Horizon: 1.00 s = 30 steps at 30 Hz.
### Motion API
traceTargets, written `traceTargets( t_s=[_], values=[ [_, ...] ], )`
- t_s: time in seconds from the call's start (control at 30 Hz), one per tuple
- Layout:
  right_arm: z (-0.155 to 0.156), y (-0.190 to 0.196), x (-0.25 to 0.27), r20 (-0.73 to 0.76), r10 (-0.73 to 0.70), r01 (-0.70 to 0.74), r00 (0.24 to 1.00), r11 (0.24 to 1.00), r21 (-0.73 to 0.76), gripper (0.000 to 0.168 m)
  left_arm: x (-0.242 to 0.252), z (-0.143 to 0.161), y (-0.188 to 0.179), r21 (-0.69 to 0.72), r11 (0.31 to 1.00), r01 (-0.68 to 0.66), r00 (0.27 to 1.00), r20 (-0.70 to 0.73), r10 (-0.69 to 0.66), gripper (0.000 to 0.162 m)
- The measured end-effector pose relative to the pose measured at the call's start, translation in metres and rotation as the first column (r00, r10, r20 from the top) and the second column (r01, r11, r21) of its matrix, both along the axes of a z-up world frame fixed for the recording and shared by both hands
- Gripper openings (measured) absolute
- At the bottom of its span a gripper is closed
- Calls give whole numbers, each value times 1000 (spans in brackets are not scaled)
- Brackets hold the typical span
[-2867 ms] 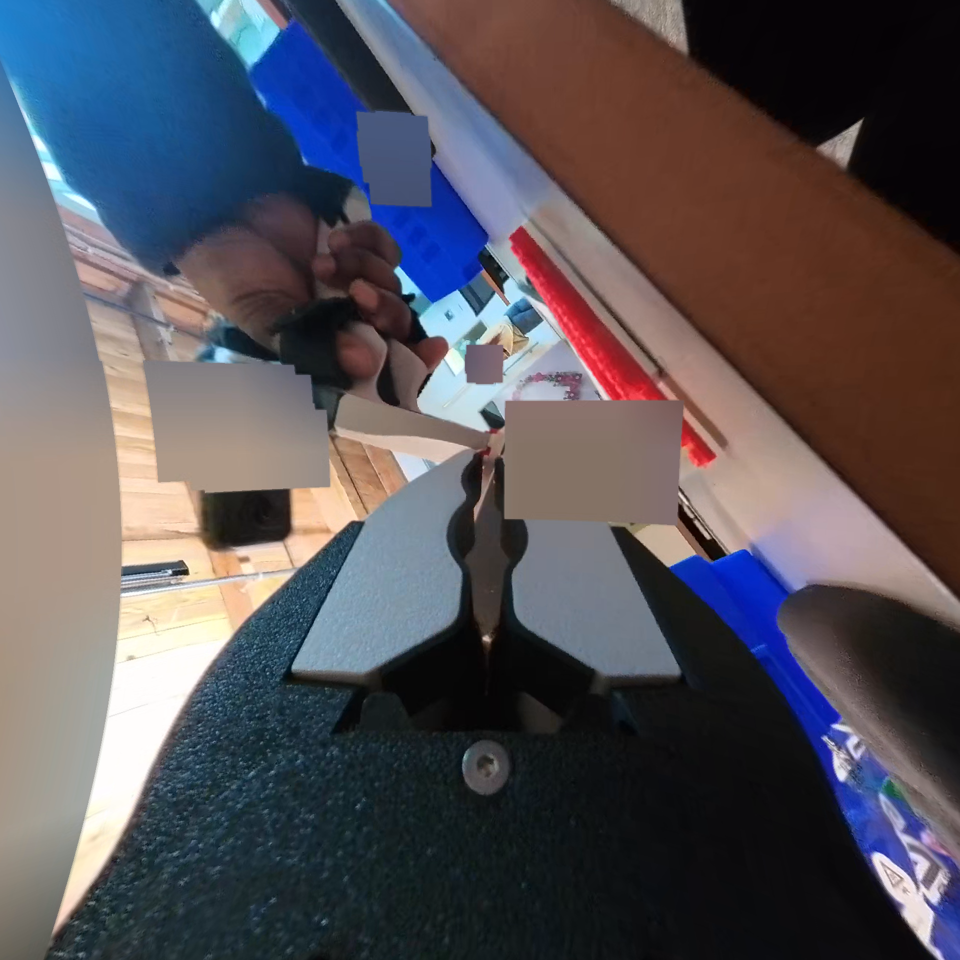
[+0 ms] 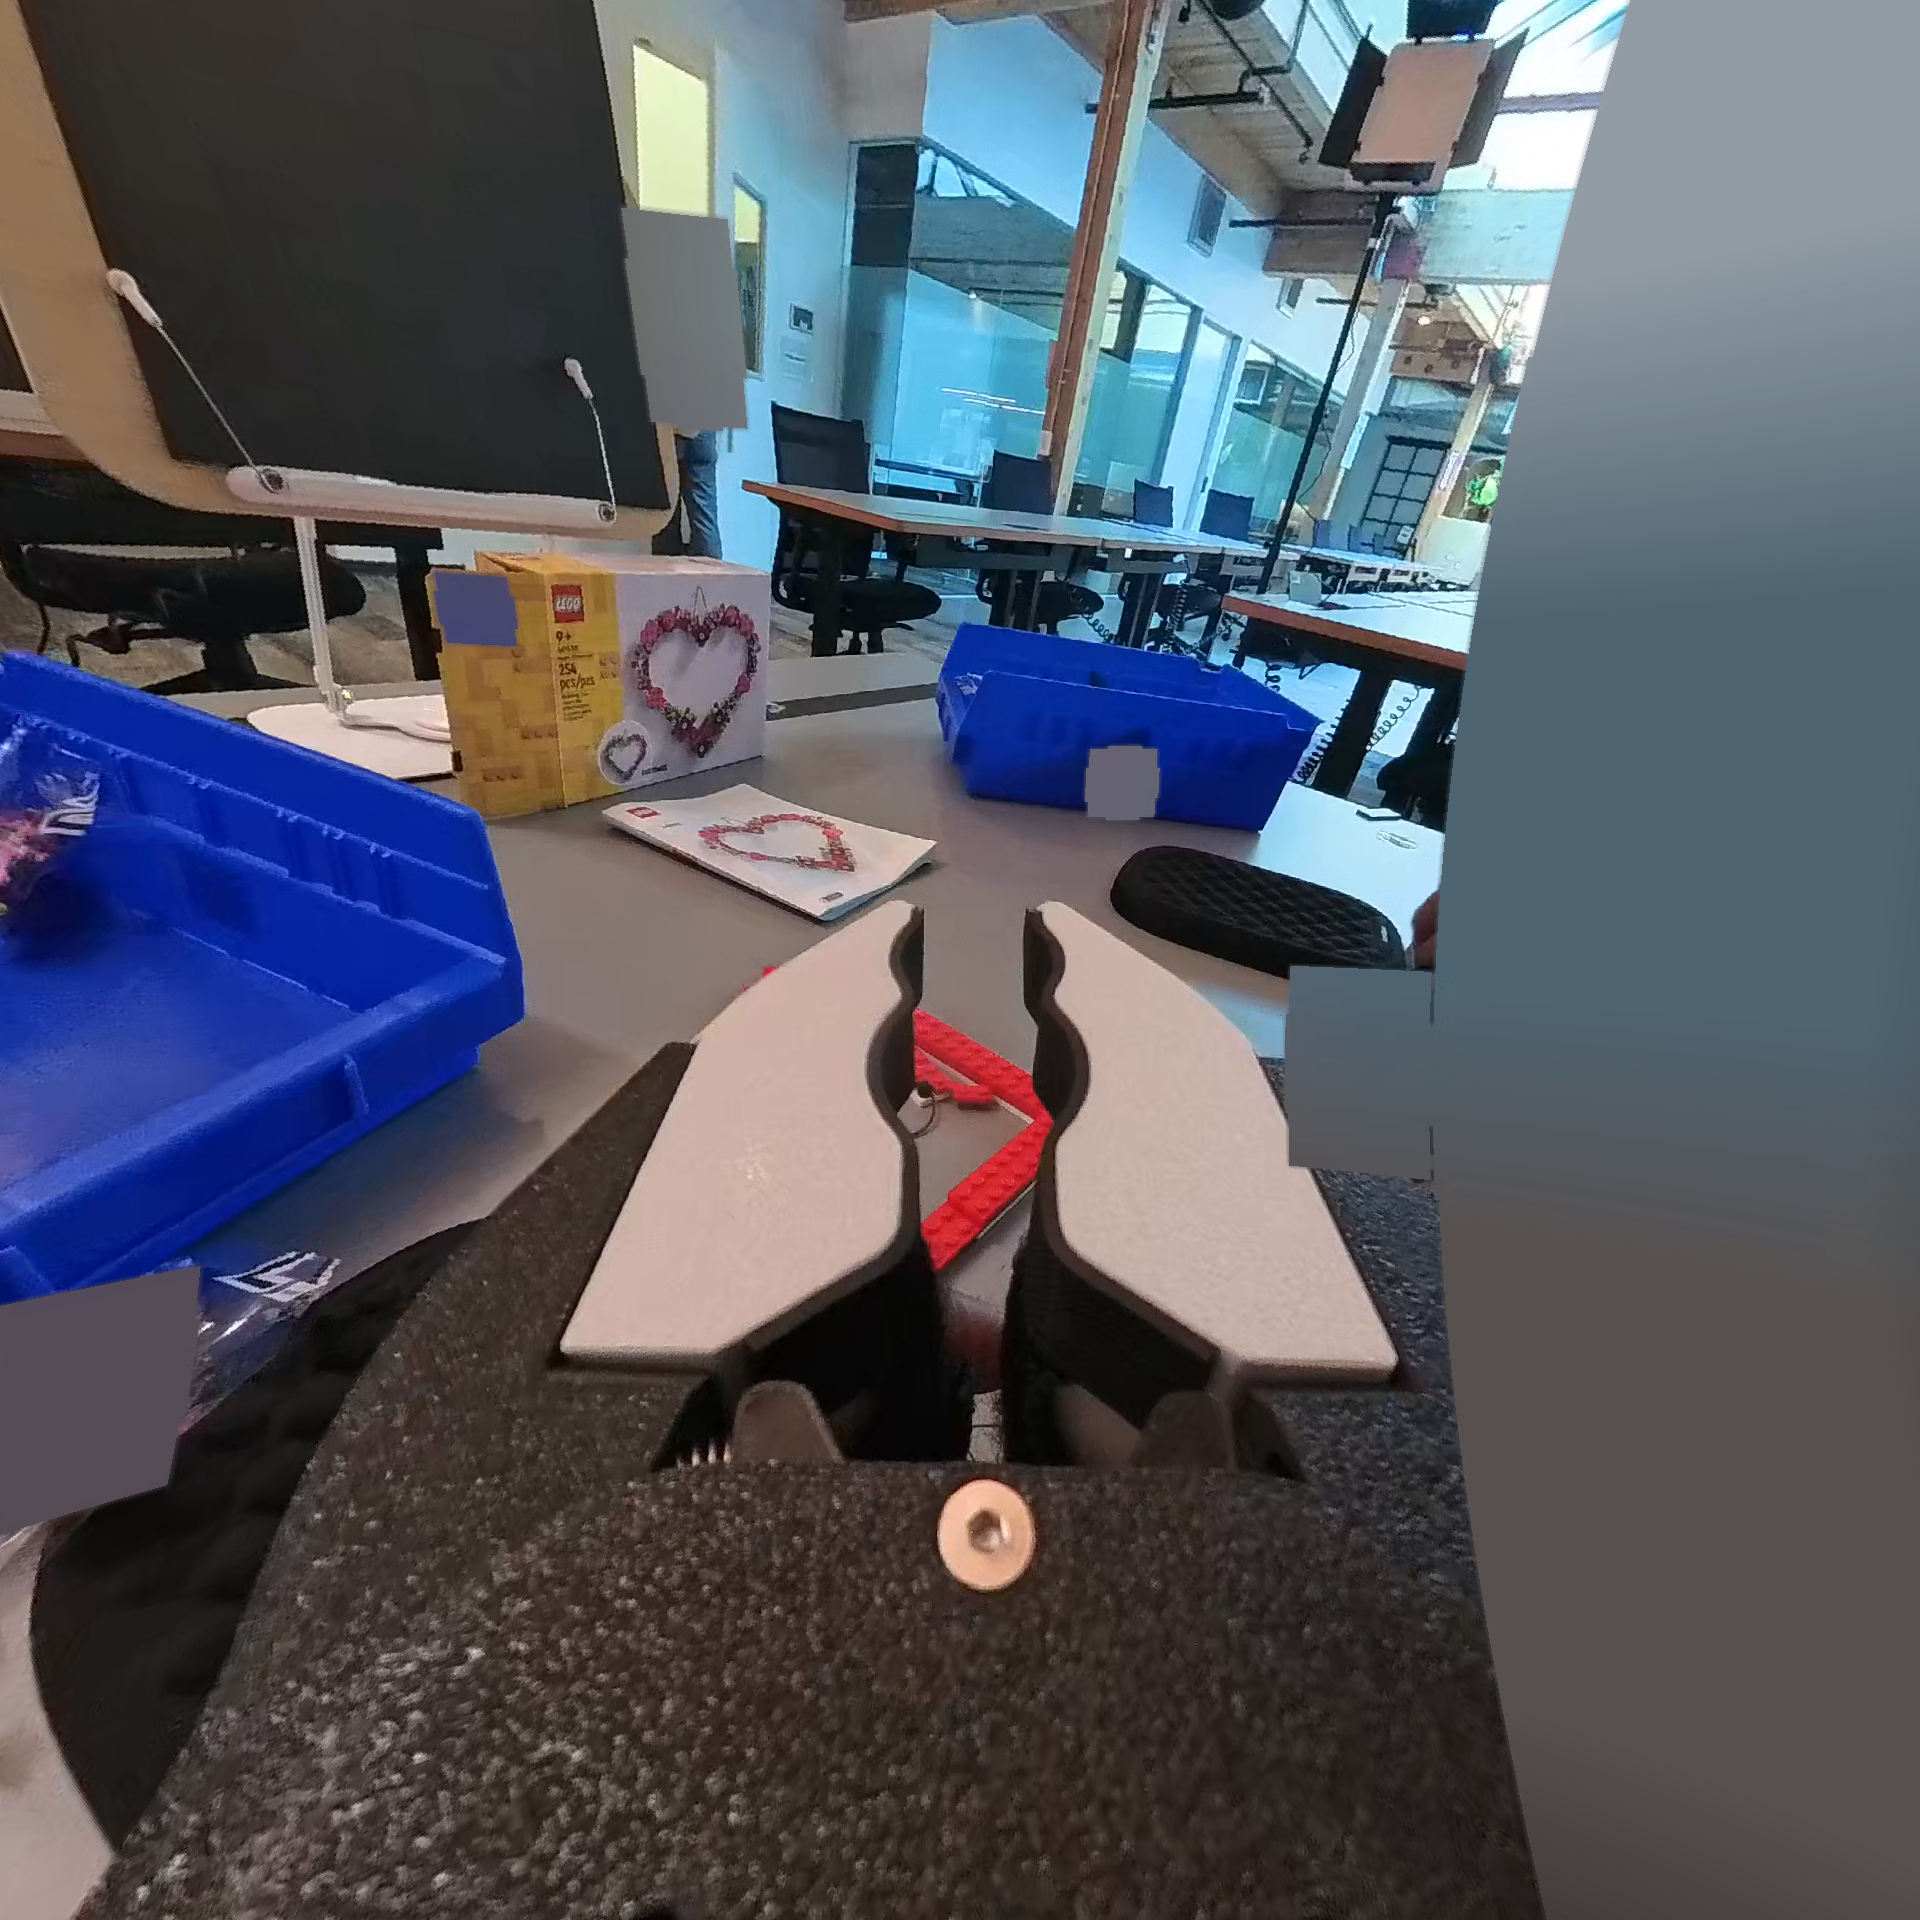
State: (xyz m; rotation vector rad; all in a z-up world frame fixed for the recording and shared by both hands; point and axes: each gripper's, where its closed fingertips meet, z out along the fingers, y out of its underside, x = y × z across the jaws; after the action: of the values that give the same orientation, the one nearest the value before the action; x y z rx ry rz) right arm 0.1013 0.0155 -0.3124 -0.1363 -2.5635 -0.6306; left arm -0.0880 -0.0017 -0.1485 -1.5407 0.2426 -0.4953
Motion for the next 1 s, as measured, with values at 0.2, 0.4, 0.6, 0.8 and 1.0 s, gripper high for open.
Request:
traceTargets(
  t_s=[0.2,0.4,0.6,0.8,1.0],
  values=[
    [-3,-3,-5,-44,-202,187,978,956,-226,20,-2,0,-1,7,1000,-2,1000,3,2,18],
    [56,0,-40,-84,-580,218,810,431,-876,22,18,-30,6,-117,990,79,993,-73,-88,18],
    [53,64,-80,71,-769,247,635,115,-962,27,34,-70,18,-257,963,84,973,-189,-136,23],
    [23,72,-102,163,-792,417,589,125,-900,20,36,-84,25,-265,961,74,968,-212,-133,23],
    [6,82,-108,160,-818,506,553,177,-844,28,33,-80,28,-251,965,83,972,-194,-134,23]
  ],
)
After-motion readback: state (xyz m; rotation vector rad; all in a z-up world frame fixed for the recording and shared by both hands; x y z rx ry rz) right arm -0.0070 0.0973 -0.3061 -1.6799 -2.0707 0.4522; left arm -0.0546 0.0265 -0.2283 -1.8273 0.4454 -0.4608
